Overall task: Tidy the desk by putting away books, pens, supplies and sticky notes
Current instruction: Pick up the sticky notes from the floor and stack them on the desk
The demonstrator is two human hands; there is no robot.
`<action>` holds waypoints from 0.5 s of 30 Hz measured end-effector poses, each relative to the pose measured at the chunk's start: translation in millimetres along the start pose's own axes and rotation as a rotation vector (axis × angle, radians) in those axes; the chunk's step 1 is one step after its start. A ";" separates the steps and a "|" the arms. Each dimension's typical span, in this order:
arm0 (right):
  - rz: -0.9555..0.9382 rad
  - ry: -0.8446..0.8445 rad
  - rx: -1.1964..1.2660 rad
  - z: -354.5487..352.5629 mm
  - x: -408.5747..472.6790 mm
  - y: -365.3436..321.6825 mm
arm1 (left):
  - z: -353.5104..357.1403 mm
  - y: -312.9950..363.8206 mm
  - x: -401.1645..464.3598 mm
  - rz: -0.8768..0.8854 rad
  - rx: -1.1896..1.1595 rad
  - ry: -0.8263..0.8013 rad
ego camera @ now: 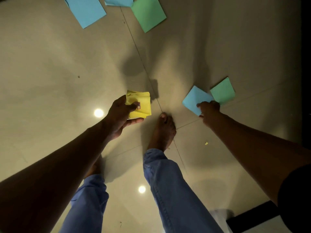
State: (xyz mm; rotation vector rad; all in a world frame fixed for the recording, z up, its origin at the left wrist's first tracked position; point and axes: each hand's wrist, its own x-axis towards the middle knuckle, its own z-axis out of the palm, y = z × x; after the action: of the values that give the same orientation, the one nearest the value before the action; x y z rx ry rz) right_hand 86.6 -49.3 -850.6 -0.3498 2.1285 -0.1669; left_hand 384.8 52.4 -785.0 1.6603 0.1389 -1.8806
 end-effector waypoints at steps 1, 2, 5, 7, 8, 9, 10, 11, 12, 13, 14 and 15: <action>-0.048 -0.035 -0.015 6.3 -15.7 -3.2 | -0.6 3.8 -6.1 -0.005 0.004 0.006; -0.102 -0.067 -0.039 11.8 -32.8 -6.1 | -1.4 7.4 -11.9 -0.006 0.011 0.019; -0.298 -0.205 -0.210 30.9 -74.6 -17.0 | -7.3 19.9 -24.7 0.031 0.055 0.043; -0.502 -0.322 -0.419 43.5 -99.6 -26.2 | -14.3 28.0 -31.7 0.065 0.089 0.035; -0.584 -0.381 -0.490 50.2 -111.3 -31.5 | -19.2 31.2 -34.6 0.077 0.103 0.026; -0.637 -0.444 -0.519 57.9 -122.2 -37.4 | -24.2 34.2 -36.9 0.085 0.120 0.012; -0.662 -0.510 -0.511 64.8 -131.8 -43.4 | -29.1 36.0 -38.1 0.094 0.140 -0.003; -0.669 -0.571 -0.493 73.0 -140.0 -48.1 | -35.1 37.3 -39.4 0.108 0.170 -0.021; -0.670 -0.609 -0.482 80.7 -148.2 -53.0 | -41.0 38.0 -40.1 0.124 0.204 -0.037; -0.666 -0.632 -0.479 88.2 -154.1 -56.7 | -47.3 37.4 -40.4 0.135 0.230 -0.047; -0.659 -0.660 -0.475 94.5 -160.0 -59.6 | -53.0 36.6 -40.8 0.139 0.240 -0.056; -0.649 -0.689 -0.473 100.0 -163.6 -61.3 | -57.9 35.8 -41.7 0.139 0.238 -0.065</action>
State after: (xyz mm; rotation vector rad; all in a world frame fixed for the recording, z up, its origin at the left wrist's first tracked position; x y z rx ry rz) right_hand 266.2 -54.9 -759.7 -1.1877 1.2930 0.0881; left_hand 453.7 66.1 -747.0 1.7124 -0.2302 -1.9008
